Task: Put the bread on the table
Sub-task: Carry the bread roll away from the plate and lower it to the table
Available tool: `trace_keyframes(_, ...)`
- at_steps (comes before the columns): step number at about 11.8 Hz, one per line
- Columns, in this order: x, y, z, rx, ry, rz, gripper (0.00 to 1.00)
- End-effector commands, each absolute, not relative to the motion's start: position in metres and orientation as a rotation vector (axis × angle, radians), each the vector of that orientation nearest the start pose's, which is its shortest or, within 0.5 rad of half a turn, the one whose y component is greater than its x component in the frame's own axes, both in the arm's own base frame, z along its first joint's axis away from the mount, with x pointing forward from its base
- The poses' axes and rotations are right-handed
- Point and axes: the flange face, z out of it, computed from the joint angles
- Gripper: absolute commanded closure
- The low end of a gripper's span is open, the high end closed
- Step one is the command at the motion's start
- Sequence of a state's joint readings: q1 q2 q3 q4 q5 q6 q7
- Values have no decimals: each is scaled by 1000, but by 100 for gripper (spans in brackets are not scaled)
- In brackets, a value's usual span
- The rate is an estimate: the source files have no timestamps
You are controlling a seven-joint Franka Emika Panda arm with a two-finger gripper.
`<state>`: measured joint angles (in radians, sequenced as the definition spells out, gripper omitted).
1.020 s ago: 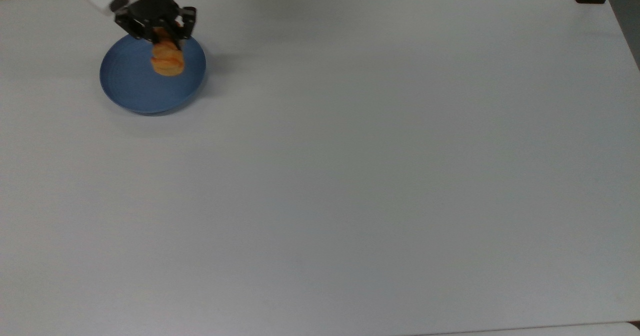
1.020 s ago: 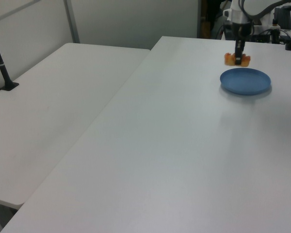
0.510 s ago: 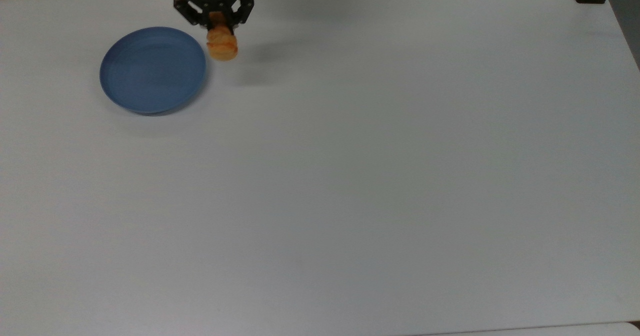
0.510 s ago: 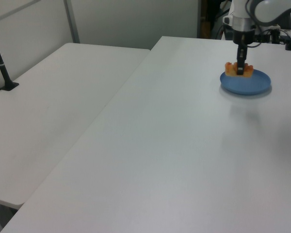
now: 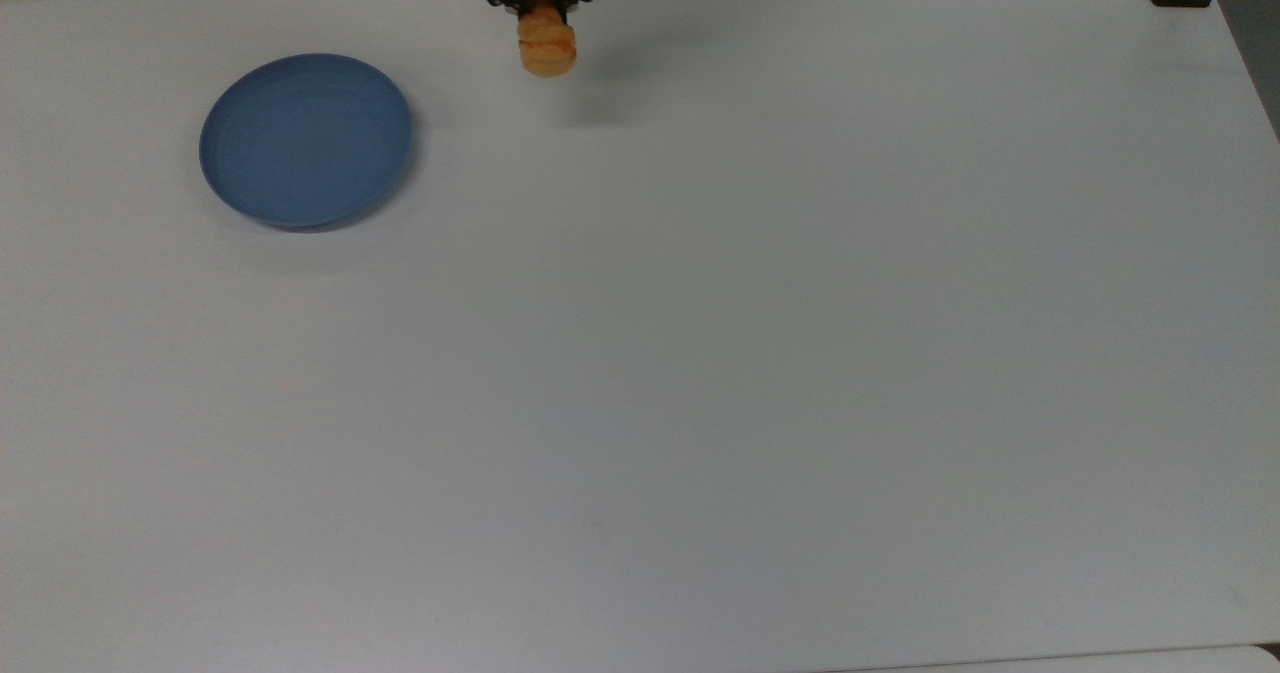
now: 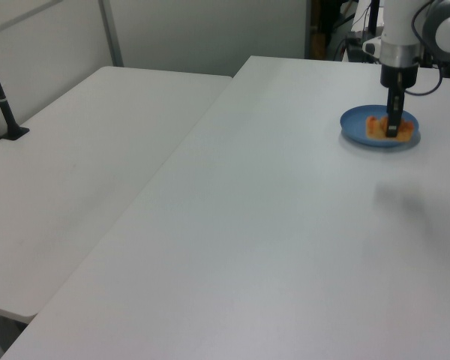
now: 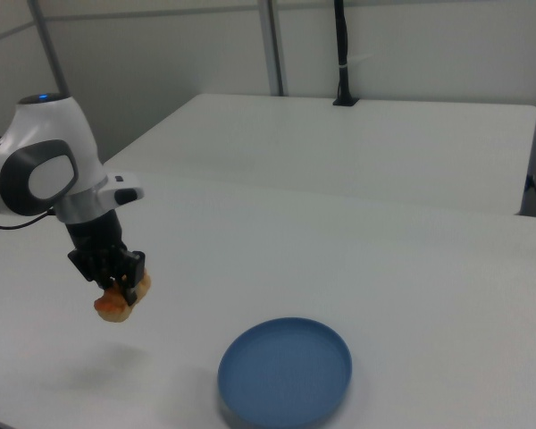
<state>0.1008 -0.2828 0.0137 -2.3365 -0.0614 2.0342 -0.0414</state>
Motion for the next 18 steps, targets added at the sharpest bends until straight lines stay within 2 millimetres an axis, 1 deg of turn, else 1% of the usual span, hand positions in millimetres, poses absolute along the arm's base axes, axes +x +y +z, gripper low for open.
trace_keyframes(1,440,88,414,-3180,-252,-48,63)
trace_keyframes(3,449,94,391,-3176,-264,-45,62)
trace_keyframes(6,465,94,342,-3180,-245,13,60)
trace_keyframes(7,467,93,336,-3180,-238,11,59)
trace_keyframes(8,468,92,331,-3180,-237,23,53)
trace_keyframes(9,469,92,325,-3181,-237,38,52)
trace_keyframes(11,474,92,314,-3183,-233,70,37)
trace_keyframes(13,474,92,309,-3184,-234,87,18)
trace_keyframes(14,473,92,309,-3184,-233,89,10)
trace_keyframes(15,474,92,311,-3185,-235,89,9)
trace_keyframes(16,476,93,317,-3186,-231,82,0)
trace_keyframes(17,476,92,327,-3190,-193,76,0)
trace_keyframes(18,481,93,341,-3195,-186,86,0)
